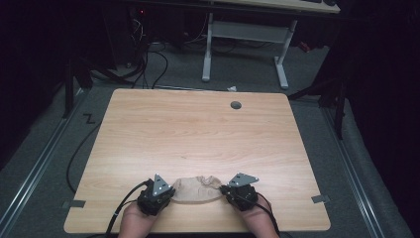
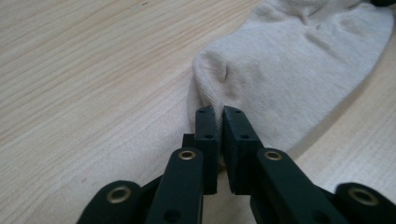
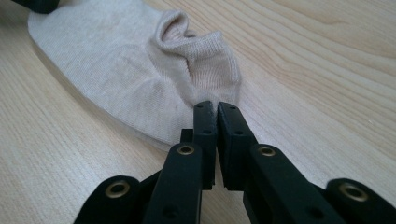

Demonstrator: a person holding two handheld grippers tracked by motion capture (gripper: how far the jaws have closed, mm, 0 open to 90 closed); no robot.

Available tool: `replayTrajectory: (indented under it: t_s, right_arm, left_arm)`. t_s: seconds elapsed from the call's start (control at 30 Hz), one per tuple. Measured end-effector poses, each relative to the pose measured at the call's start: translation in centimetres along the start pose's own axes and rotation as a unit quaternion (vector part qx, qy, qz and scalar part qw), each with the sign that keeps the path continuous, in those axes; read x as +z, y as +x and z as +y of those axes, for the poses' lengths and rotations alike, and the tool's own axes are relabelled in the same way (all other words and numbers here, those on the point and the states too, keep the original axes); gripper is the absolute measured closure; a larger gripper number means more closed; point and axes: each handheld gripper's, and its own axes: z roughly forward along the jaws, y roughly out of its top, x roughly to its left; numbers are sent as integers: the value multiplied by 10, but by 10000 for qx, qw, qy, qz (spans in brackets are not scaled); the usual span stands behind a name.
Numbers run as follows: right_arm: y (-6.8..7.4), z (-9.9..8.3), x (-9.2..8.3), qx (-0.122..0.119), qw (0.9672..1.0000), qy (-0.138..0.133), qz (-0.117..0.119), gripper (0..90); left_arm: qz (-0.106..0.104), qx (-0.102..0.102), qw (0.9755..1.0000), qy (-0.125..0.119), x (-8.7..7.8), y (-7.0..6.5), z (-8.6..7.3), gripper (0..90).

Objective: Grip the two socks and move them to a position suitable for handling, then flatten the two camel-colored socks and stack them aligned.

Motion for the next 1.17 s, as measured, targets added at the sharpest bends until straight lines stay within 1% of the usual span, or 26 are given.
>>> replayTrajectory:
  t_s: [0.03,0.07,0.1,0.17,0.2,0.27,0.3,0.37,0.47,0.5,0.53,0.57,0.6,0.63,0.67,0.77,0.8,0.83,0.87,0.9,0.93,0.97,1.0,1.03,1.07,1.17]
  right_arm:
    - [0,0,0,8,10000,-10,6,846]
    - [0,0,0,35,10000,-25,13,830]
    - [-1,1,-3,83,9999,-142,11,798]
    - [-1,2,-4,94,9998,-202,-1,783]
    - [-2,2,-5,110,9996,-258,-28,773]
    - [-3,3,-6,168,9993,-333,-53,747]
    - [-6,4,-8,220,9987,-443,-82,717]
    - [-7,4,-9,239,9983,-517,-106,700]
    - [-13,5,-10,339,9972,-634,-185,637]
    - [-19,5,-9,372,9965,-700,-250,601]
    - [-19,5,-9,372,9965,-700,-250,601]
    - [-25,5,-9,439,9955,-759,-355,568]
    - [-25,5,-9,439,9955,-759,-355,568]
    - [-32,2,-9,475,9943,-817,-502,542]
    - [-32,2,-9,475,9943,-817,-502,542]
    - [-46,-3,-9,598,9921,-833,-727,522]
    - [-56,-7,-10,730,9901,-816,-875,520]
    - [-56,-7,-10,730,9901,-816,-875,520]
    - [-61,-8,-10,792,9892,-794,-948,516]
    - [-66,-10,-11,847,9883,-771,-1005,508]
    - [-70,-12,-11,908,9875,-749,-1046,498]
    - [-77,-16,-11,1057,9860,-730,-1063,487]
    - [-77,-16,-11,1057,9860,-730,-1063,487]
    - [-81,-17,-11,1117,9855,-710,-1059,483]
    - [-81,-17,-11,1117,9855,-710,-1059,483]
    - [-82,-15,-10,1173,9846,-703,-1094,481]
  left_arm:
    - [56,82,10000,0,0,3,1,802]
    - [82,220,9997,27,-2,7,3,768]
    - [96,224,9997,6,-3,9,4,704]
    - [119,244,9996,-55,-5,12,5,689]
    - [161,307,9994,-82,-7,14,6,671]
    - [144,277,9993,-184,-11,17,8,619]
    - [137,276,9991,-282,-15,19,9,593]
    - [135,281,9990,-331,-17,21,10,579]
    - [7,174,9984,-531,-25,32,14,538]
    - [27,75,9977,-680,-29,42,16,513]
    - [27,75,9977,-680,-29,42,16,504]
    - [104,15,9970,-765,-34,55,18,493]
    - [104,15,9970,-765,-34,55,18,479]
    - [163,-6,9966,-802,-37,63,18,464]
    - [223,-30,9965,-809,-38,71,18,464]
    - [536,-87,9960,-707,-42,96,13,441]
    - [755,-184,9952,-589,-43,112,8,438]
    - [755,-184,9952,-589,-43,112,8,439]
    - [827,-279,9946,-567,-44,118,5,439]
    - [840,-430,9940,-558,-44,123,2,442]
    - [824,-550,9935,-566,-45,126,1,443]
    - [834,-625,9925,-636,-46,127,0,442]
    - [834,-625,9925,-636,-46,127,0,442]
    - [870,-529,9929,-618,-45,125,-1,441]
    - [870,-529,9929,-618,-45,125,-1,441]
    - [807,-437,9943,-536,-44,122,-4,441]
